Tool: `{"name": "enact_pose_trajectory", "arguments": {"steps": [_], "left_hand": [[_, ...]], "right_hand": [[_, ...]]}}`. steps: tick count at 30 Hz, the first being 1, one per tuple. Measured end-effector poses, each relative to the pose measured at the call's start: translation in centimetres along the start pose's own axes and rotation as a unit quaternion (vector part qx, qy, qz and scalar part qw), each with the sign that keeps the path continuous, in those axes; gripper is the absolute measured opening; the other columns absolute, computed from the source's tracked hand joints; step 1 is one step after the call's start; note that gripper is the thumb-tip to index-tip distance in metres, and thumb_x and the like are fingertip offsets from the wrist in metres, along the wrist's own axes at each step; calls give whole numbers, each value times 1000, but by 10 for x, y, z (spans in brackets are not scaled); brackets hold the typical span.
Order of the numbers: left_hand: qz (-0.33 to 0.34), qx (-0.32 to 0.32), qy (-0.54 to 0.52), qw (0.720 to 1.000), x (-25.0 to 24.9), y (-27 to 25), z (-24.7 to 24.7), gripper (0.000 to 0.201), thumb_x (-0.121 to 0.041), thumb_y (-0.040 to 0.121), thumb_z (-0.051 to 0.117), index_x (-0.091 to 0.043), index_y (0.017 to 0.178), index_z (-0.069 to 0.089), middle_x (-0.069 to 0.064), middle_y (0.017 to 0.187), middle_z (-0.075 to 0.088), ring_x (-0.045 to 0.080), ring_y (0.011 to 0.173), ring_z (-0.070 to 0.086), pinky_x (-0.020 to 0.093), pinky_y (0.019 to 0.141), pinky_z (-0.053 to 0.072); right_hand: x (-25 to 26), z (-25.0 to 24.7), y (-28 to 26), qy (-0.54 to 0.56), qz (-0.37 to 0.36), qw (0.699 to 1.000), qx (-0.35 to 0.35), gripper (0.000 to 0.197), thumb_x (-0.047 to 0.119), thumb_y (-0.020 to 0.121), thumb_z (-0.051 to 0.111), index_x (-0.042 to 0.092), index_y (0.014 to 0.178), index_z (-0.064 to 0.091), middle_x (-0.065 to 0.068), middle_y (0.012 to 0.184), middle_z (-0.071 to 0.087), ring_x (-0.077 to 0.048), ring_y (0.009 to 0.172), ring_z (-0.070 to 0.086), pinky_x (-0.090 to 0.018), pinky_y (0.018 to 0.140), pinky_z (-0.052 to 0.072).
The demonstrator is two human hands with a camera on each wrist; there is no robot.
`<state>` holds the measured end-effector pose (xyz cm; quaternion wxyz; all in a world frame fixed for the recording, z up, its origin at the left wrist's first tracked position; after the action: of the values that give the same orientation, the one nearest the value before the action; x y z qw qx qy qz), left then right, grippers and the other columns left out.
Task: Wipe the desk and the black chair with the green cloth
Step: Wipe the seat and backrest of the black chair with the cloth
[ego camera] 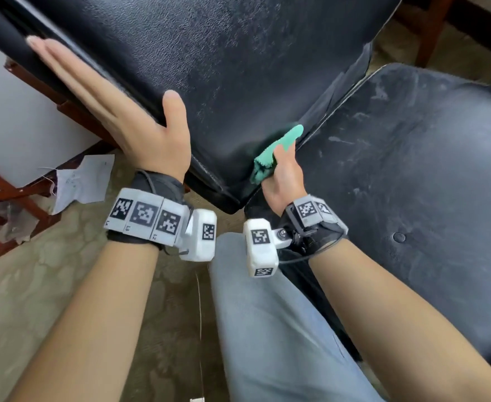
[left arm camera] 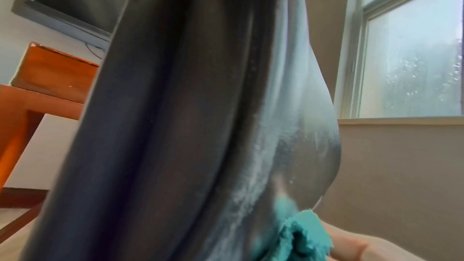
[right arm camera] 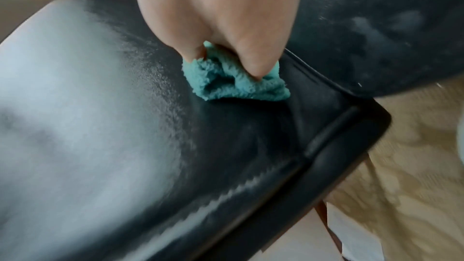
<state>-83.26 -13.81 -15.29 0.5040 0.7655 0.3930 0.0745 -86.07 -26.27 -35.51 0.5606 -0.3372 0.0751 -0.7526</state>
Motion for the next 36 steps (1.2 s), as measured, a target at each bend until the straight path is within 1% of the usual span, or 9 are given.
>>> {"name": "enact_pose_trajectory", "arguments": {"steps": [5, 7, 9, 12, 16, 22, 26, 31, 36], "left_hand": [[-21, -3, -17, 1000, -2, -12, 13, 89, -24, 80, 53, 34, 130, 7, 51, 139, 7, 60, 134, 8, 43, 115, 3], [-36, 2, -31, 999, -3, -20, 20, 89, -24, 81, 52, 33, 130, 5, 50, 139, 5, 60, 134, 7, 45, 115, 2], [-47, 6, -42, 998, -4, -28, 25, 88, -24, 81, 51, 33, 130, 4, 50, 139, 5, 60, 134, 6, 45, 115, 2], [-50, 19, -49, 997, -2, -36, 31, 89, -23, 81, 52, 34, 129, 2, 51, 139, 3, 61, 134, 5, 45, 115, 1], [-60, 49, -58, 995, 1, -43, 39, 93, -23, 80, 53, 33, 130, -2, 51, 139, -1, 60, 135, 2, 49, 116, 1], [-68, 63, -63, 994, 4, -49, 47, 94, -26, 80, 52, 33, 129, -2, 51, 139, -3, 61, 134, 1, 51, 116, 1], [-59, 53, -55, 995, 4, -50, 49, 93, -29, 83, 49, 36, 127, -1, 54, 136, -1, 64, 132, 1, 51, 114, 1], [-48, 67, -56, 995, 3, -50, 48, 92, -28, 82, 48, 37, 126, -1, 55, 135, -2, 66, 130, 0, 51, 113, 0], [-43, 83, -53, 994, 5, -51, 47, 93, -30, 84, 48, 37, 125, -1, 55, 134, -2, 66, 130, 1, 51, 113, 0]], "right_hand": [[25, 1, 27, 7, -43, 999, -11, 51, 13, 96, 41, 22, 145, 33, 2, 88, 54, -12, 72, 53, -23, 65, 47], [22, 4, 26, 14, -30, 999, -1, 34, 9, 99, 36, 20, 130, 47, 1, 85, 54, -13, 75, 52, -25, 72, 46], [0, 6, 18, -8, 17, 999, 29, 21, 12, 101, 36, 19, 115, 50, -4, 104, 60, -19, 96, 56, -34, 96, 46], [-39, 4, 2, -31, 87, 992, 92, 43, 17, 99, 38, 11, 142, 34, -9, 140, 48, -24, 127, 47, -43, 113, 32], [-49, -4, 4, -51, 114, 986, 110, 49, 10, 102, 29, 21, 149, 21, -9, 144, 44, -25, 130, 44, -42, 112, 33], [7, -14, 42, -31, 6, 999, 33, 58, 7, 100, 32, 24, 152, 13, -6, 147, 41, -23, 130, 44, -38, 111, 33], [16, -17, 50, -79, -15, 996, 23, 60, 11, 100, 35, 28, 152, 9, -1, 132, 50, -14, 107, 54, -28, 94, 45], [-30, -7, 34, -243, 19, 968, 64, 91, 44, 78, 51, 42, 147, -8, 6, 147, 38, -18, 131, 42, -43, 113, 31], [-50, -9, 19, -277, 51, 957, 77, 89, 44, 85, 51, 33, 150, -9, 3, 153, 30, -18, 136, 36, -41, 115, 26]]}}
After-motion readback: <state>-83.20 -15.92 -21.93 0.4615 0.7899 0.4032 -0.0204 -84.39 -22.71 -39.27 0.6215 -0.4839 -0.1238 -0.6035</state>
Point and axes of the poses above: each hand's wrist, its own y-axis towards the middle knuckle, its own z-axis out of the palm, x = y × z, the point moved 5 cm from there along y, towards the middle knuckle
